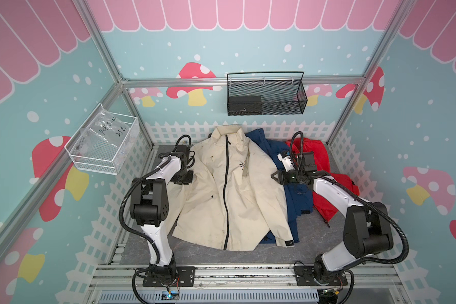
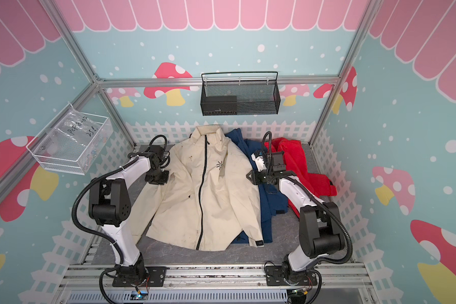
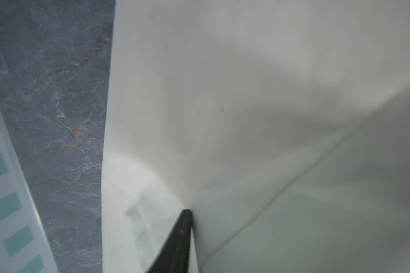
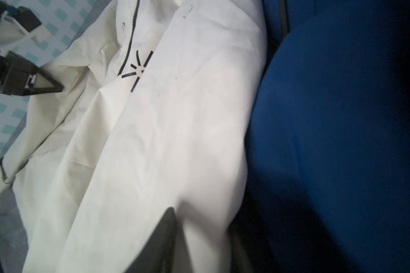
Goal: Unzip the jacket
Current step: Flatten out the jacket at the center of the board.
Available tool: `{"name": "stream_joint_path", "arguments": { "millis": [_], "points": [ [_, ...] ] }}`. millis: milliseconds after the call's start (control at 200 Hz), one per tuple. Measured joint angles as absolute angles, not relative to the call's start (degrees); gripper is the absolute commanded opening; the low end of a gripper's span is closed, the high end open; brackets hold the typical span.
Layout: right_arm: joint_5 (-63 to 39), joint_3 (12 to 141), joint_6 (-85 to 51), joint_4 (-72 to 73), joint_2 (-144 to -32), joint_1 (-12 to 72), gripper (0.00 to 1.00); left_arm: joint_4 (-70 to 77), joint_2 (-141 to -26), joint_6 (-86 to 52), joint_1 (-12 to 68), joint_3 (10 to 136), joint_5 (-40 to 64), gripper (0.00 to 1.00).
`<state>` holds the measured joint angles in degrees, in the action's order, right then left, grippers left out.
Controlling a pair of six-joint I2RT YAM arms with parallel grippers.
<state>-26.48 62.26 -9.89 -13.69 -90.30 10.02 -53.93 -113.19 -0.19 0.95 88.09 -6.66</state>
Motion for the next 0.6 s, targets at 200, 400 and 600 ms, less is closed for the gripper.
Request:
{"name": "stream_joint_path", "arguments": {
  "millis": [200,400,600],
  "points": [
    [-24.7,62.6,-10.1,-14.0,-87.9,7.0,0.00,-52.2,-110.7,-1.3,-4.2,87.4,-2.0,0.00],
    [-22.2,67.5,-10.8,-14.8,-84.8,2.5,0.00,-50.3,-105.8,-3.1,-9.8,86.8,1.7,0.00],
    [-19.6,73.2,-11.3,-15.2,-86.9,-1.1,0.00,-49.4,-105.2,-4.5,-13.8,86.8,2.4,0.00]
  ]
}}
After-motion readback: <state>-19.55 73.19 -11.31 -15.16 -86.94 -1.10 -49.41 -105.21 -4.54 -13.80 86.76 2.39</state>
